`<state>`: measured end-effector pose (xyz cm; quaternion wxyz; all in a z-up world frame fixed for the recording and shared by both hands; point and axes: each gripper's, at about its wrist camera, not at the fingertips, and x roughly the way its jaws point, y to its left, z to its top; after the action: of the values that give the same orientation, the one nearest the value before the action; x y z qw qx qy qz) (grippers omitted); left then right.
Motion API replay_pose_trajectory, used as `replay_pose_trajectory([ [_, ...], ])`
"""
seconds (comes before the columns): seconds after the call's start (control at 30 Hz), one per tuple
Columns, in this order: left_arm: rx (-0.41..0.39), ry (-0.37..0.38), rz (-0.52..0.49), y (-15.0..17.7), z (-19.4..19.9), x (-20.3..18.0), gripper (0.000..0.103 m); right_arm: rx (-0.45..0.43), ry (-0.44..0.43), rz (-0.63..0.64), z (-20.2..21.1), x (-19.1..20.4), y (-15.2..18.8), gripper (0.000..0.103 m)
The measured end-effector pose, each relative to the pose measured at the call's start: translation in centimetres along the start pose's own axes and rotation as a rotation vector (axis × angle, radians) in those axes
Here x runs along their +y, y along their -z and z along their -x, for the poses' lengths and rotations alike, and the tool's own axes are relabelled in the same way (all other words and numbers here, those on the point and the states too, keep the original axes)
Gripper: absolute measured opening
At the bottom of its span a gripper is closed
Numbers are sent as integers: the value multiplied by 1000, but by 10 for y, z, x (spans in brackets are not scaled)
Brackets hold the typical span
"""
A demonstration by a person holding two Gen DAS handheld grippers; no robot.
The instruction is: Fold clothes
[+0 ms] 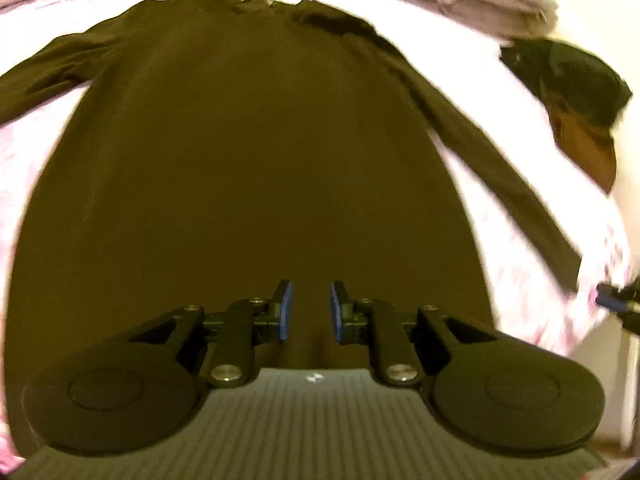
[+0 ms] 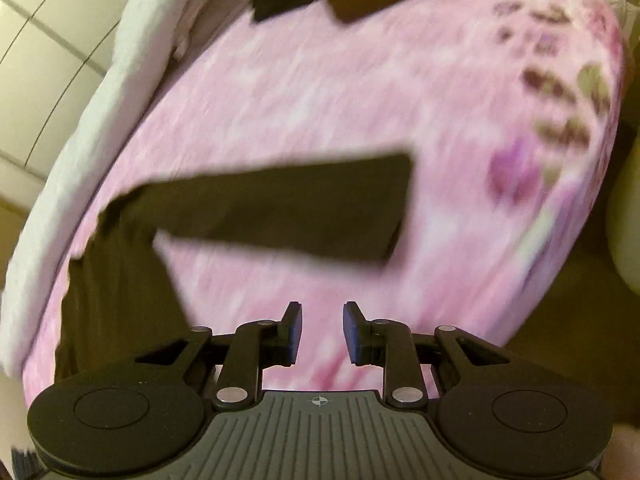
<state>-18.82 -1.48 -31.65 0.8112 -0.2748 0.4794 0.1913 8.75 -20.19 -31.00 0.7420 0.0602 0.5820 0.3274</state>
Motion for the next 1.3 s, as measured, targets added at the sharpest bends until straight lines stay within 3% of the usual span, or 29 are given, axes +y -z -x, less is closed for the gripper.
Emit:
replay_pose_trajectory([
  [0.13,7,-23,99,-9,-21,-57,15,50,-22,101,-28,-29,-78,26],
  [0.23,16,-29,138,-13,-33,-94,15,125,4,299,-61,-29,-114,26],
  [0.43,35,-88,137,-18,-55,-135,15,283,0,635,-119,-20,-125,25],
  [0.47,41,-99,139,-18,-57,-137,15,301,-29,659,-120,-19,-127,9],
  [0.5,45,-104,147,-19,-58,-138,15,313,-60,672,-120,-19,-132,7],
  [0.57,43,-113,161,-22,-57,-140,15,271,-114,663,-108,-18,-152,5],
  [0.67,36,-119,159,-30,-58,-145,15,93,-134,643,-79,-11,-207,4],
  [0.8,28,-132,138,-40,-62,-154,15,-141,-54,578,-65,-15,-285,5],
  [0.83,29,-129,140,-40,-63,-156,15,-157,-25,551,-72,-20,-298,5],
  [1.0,51,-133,140,-35,-71,-163,15,-45,67,312,-136,-57,-339,5],
  [1.07,60,-141,142,-33,-71,-165,15,-21,49,230,-140,-72,-339,11],
  [1.17,68,-140,156,-32,-72,-167,15,-8,6,144,-136,-96,-329,12],
  [1.3,80,-139,158,-33,-76,-171,15,49,-40,160,-135,-110,-319,12],
])
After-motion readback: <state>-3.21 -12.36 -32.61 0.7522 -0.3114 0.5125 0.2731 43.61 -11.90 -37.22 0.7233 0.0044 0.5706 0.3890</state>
